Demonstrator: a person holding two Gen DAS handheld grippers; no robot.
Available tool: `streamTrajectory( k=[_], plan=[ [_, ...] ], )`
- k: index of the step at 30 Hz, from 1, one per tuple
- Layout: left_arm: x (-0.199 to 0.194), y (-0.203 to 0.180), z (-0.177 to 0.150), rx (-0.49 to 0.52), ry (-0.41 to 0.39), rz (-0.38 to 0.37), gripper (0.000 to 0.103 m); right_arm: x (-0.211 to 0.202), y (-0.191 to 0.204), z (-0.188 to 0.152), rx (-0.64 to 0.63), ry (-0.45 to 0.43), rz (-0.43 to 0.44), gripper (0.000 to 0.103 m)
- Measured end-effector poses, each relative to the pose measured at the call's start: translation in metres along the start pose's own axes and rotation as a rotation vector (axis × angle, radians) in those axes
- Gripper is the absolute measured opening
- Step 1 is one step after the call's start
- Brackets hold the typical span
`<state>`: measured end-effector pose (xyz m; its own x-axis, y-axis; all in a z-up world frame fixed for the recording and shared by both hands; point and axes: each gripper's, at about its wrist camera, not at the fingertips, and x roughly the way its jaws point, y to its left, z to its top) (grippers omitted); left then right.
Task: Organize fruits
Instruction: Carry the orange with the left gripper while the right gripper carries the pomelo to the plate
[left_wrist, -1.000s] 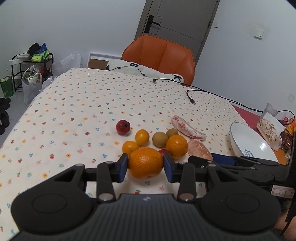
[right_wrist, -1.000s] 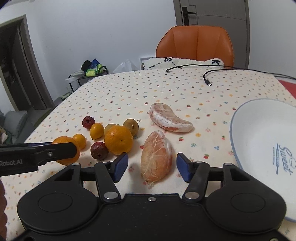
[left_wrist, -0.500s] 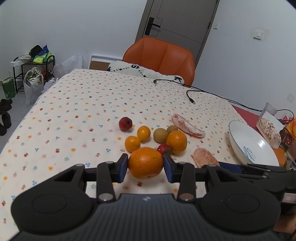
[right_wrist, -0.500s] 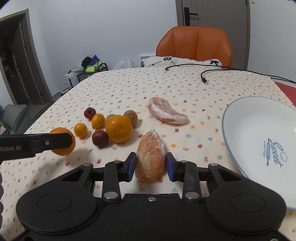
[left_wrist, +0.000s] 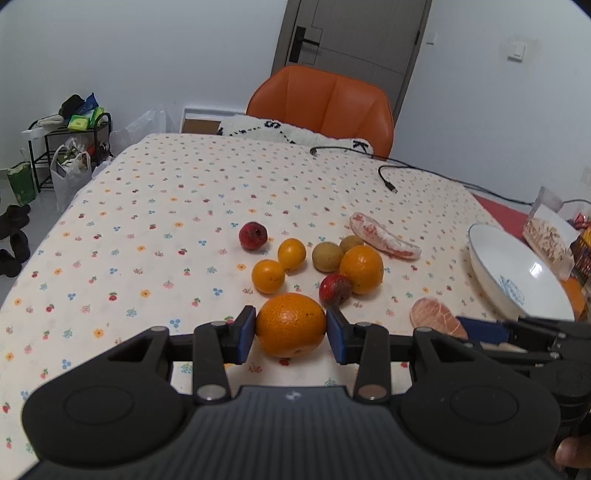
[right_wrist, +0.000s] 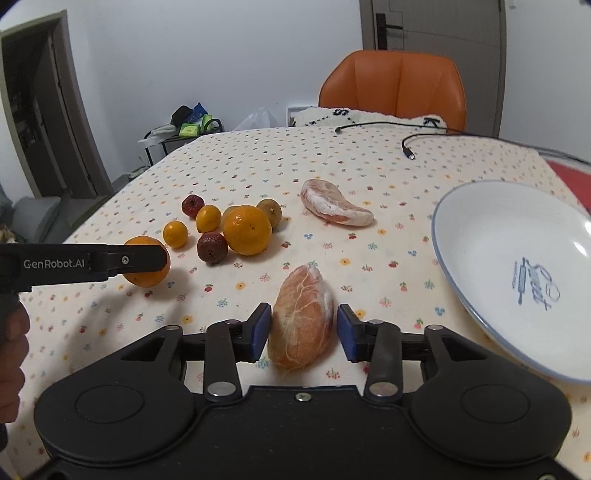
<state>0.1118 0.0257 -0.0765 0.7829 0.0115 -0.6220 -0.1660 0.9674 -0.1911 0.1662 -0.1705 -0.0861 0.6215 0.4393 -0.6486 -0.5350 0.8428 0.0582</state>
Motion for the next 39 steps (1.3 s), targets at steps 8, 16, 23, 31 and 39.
streamTrajectory(
  k=[8,16,23,31,39],
  plan=[
    [0.011,0.000,-0.003,0.023,0.031,0.005,0.041,0.006,0.005,0.002,-0.034,-0.011,-0.020,0.042],
    [0.008,0.002,-0.005,0.012,0.016,0.002,0.041,0.005,0.006,0.000,-0.041,-0.029,-0.032,0.037],
    [-0.002,-0.006,0.001,0.027,-0.010,-0.016,0.041,0.000,-0.005,0.002,0.025,-0.031,0.000,0.034],
    [-0.005,-0.029,0.007,0.055,-0.030,-0.043,0.041,-0.020,-0.019,0.003,0.061,-0.077,0.004,0.033],
    [-0.007,-0.058,0.011,0.092,-0.046,-0.078,0.041,-0.047,-0.042,0.005,0.093,-0.140,-0.020,0.033]
  ],
)
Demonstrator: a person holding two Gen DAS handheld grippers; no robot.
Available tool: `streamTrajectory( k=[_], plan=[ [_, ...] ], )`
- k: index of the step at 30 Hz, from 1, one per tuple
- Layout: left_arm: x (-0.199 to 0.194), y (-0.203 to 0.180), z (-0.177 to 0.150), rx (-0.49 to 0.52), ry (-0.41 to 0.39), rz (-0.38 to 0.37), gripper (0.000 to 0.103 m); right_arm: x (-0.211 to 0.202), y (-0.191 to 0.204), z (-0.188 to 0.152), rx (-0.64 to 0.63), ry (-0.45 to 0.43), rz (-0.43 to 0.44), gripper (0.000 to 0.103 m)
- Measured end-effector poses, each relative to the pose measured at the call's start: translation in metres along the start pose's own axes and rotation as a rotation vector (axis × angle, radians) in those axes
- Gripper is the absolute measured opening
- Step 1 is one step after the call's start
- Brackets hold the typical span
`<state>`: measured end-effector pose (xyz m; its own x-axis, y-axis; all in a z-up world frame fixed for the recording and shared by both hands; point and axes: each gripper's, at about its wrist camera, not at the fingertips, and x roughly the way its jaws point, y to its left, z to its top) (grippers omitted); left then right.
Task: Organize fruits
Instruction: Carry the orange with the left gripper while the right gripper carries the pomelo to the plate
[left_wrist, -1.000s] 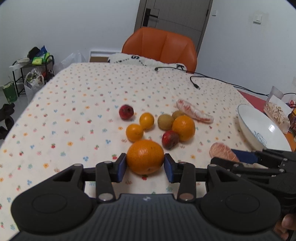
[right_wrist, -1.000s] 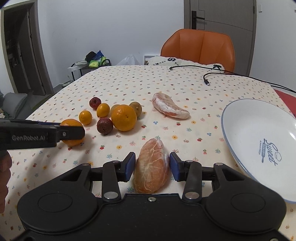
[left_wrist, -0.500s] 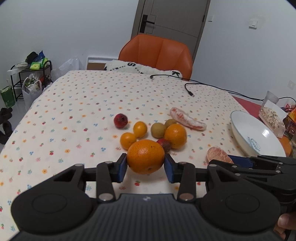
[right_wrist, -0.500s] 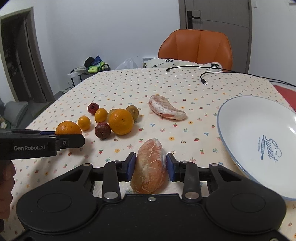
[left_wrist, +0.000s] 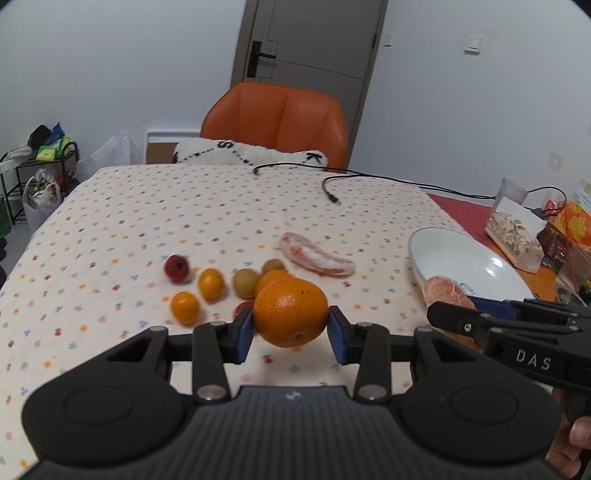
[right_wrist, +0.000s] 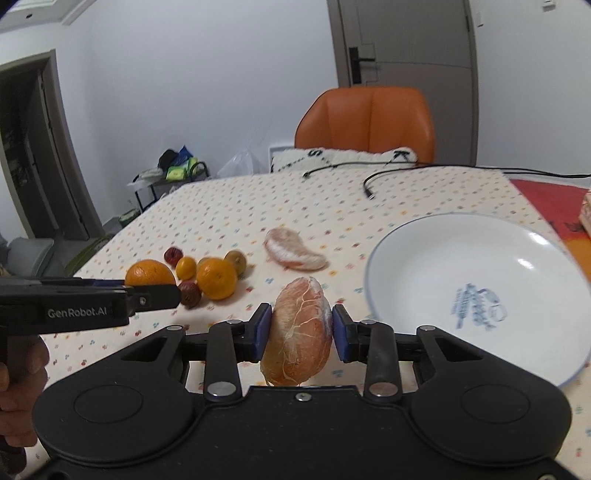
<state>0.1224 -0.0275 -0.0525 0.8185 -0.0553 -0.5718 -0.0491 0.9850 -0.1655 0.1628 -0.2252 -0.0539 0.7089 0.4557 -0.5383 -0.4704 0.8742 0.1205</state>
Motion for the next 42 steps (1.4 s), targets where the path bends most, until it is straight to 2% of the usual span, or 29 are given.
streamTrajectory(
  k=[19,31,42],
  plan=[
    [0.015,-0.050,0.017,0.064,-0.013,-0.058,0.041,-0.031,-0.064,0.003,0.081,-0.071,-0.101,0.033],
    [0.039,-0.083,0.027,0.103,-0.002,-0.103,0.041,-0.030,-0.104,0.008,0.097,-0.084,-0.193,0.033],
    [0.066,-0.113,0.032,0.131,0.026,-0.134,0.041,-0.024,-0.135,0.005,0.118,-0.072,-0.231,0.033]
  ],
)
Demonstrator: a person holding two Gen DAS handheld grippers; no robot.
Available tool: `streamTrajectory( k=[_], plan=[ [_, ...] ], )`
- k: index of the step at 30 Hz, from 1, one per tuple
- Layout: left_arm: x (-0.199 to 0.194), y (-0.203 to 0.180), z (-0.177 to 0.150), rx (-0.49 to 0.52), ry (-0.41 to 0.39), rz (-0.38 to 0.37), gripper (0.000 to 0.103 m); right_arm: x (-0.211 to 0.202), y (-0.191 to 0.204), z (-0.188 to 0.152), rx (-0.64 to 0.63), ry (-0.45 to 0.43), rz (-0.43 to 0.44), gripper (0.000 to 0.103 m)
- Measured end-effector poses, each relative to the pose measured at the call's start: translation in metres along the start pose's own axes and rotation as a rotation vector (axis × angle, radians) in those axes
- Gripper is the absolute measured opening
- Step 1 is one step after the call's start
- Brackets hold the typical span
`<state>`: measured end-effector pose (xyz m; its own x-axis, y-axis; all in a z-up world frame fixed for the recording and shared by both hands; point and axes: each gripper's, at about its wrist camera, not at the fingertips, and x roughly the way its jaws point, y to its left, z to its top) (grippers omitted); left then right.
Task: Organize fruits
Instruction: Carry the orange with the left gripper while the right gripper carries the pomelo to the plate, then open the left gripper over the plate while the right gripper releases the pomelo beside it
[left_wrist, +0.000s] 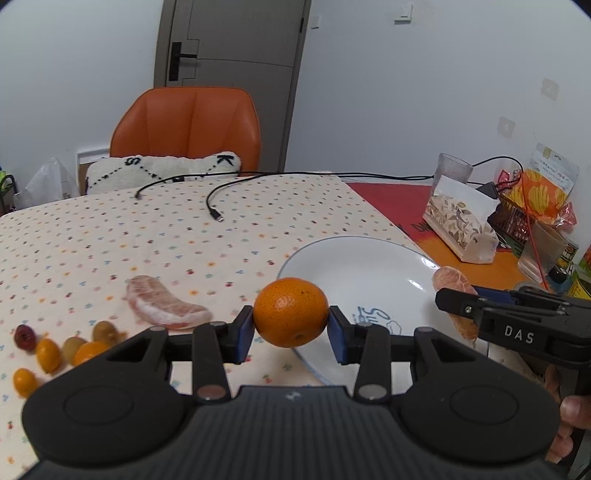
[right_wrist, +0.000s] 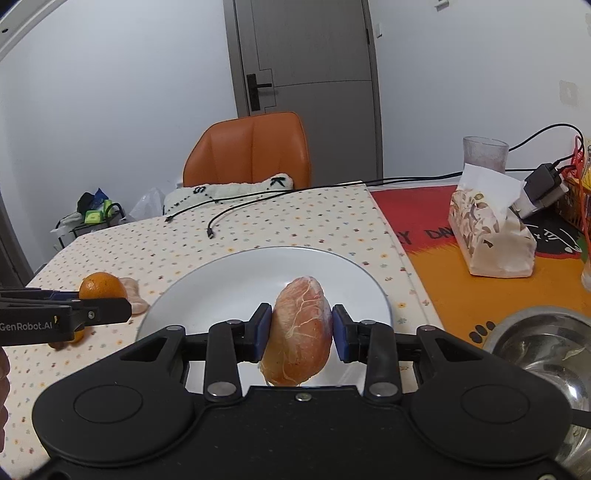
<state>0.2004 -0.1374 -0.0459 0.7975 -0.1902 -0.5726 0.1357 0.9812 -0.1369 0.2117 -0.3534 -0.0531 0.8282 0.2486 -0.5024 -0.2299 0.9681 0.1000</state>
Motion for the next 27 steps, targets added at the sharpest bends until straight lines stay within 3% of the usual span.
streamTrajectory(
  k=[8,15,20,27],
  plan=[
    [0.016,-0.015,0.001,0.016,0.029,0.003,0.041,0.010,-0.010,0.000,0.009,-0.005,-0.009,0.034],
    [0.007,-0.013,-0.002,0.021,0.011,0.013,0.047,0.002,-0.010,-0.002,0.007,-0.025,-0.023,0.040],
    [-0.007,-0.004,-0.005,0.017,-0.016,0.034,0.060,-0.010,-0.005,-0.003,0.020,-0.043,-0.007,0.049],
    [-0.026,0.016,-0.011,-0.025,-0.030,0.059,0.071,-0.018,0.007,-0.008,0.024,-0.032,0.013,0.053]
  ],
)
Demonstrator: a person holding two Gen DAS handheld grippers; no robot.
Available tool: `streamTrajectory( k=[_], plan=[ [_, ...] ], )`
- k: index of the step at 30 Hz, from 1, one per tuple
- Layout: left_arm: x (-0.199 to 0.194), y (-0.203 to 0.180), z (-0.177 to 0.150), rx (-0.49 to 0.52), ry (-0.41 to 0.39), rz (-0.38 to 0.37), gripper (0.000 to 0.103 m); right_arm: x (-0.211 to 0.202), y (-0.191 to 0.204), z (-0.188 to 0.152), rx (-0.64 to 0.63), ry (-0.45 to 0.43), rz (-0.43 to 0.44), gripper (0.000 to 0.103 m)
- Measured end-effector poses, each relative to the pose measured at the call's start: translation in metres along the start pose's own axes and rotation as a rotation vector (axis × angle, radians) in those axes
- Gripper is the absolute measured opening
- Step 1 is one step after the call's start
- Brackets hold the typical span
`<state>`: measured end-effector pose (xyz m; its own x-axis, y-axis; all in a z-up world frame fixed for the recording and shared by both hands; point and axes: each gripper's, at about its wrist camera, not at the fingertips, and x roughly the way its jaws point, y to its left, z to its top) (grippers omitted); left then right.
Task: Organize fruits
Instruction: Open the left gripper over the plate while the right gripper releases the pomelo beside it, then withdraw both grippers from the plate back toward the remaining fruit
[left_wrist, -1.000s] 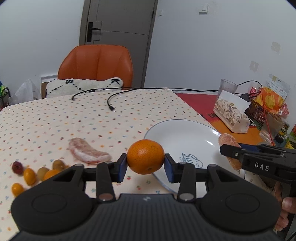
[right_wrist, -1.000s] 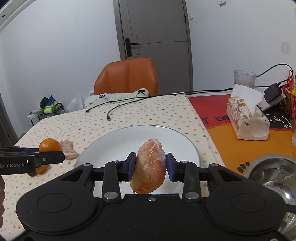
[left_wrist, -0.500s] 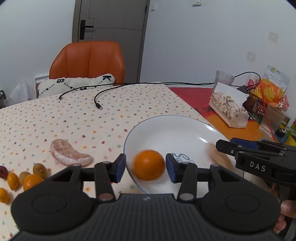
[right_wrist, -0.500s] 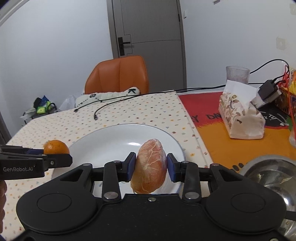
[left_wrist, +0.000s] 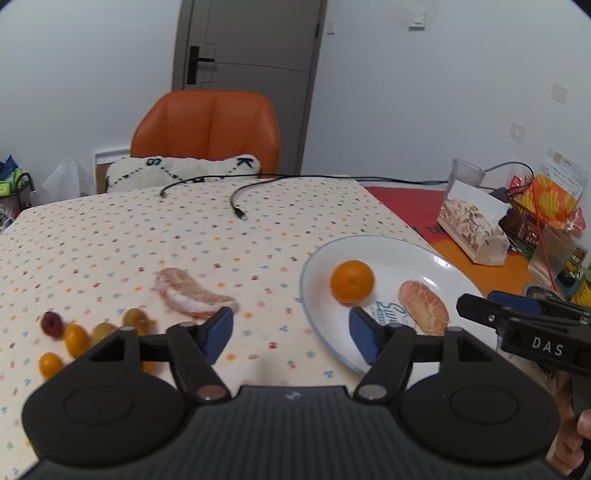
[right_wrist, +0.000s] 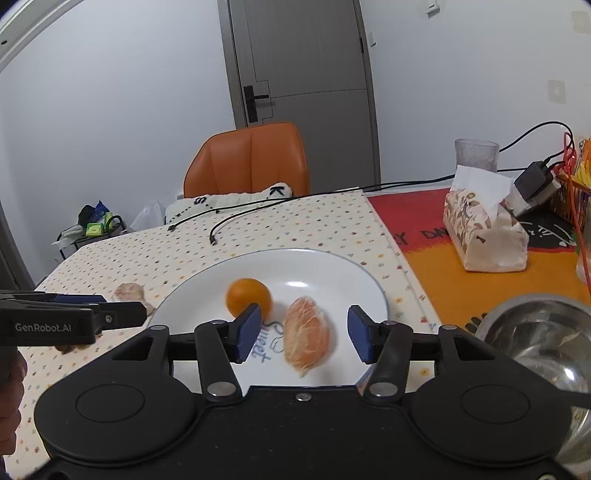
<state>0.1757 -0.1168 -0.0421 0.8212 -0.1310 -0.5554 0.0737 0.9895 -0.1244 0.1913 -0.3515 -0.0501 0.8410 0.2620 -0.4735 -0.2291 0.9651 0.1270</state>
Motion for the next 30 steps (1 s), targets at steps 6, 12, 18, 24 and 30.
streamTrajectory(
  k=[6,12,18,24,30],
  plan=[
    [-0.013,0.013,-0.001,-0.006,-0.020,0.028,0.077,-0.009,0.014,-0.002,-0.010,-0.016,0.013,0.061],
    [-0.026,0.023,-0.004,-0.019,-0.045,0.046,0.086,-0.011,0.026,-0.004,-0.010,-0.010,0.040,0.063],
    [-0.036,0.029,-0.009,0.001,-0.064,0.084,0.091,-0.014,0.034,-0.005,-0.004,-0.025,0.060,0.080],
    [-0.045,0.045,-0.012,-0.046,-0.059,0.076,0.091,-0.018,0.044,-0.006,-0.008,-0.041,0.100,0.094],
    [-0.055,0.068,-0.016,-0.092,-0.057,0.101,0.091,-0.016,0.059,-0.007,-0.019,-0.036,0.136,0.094]
  ],
)
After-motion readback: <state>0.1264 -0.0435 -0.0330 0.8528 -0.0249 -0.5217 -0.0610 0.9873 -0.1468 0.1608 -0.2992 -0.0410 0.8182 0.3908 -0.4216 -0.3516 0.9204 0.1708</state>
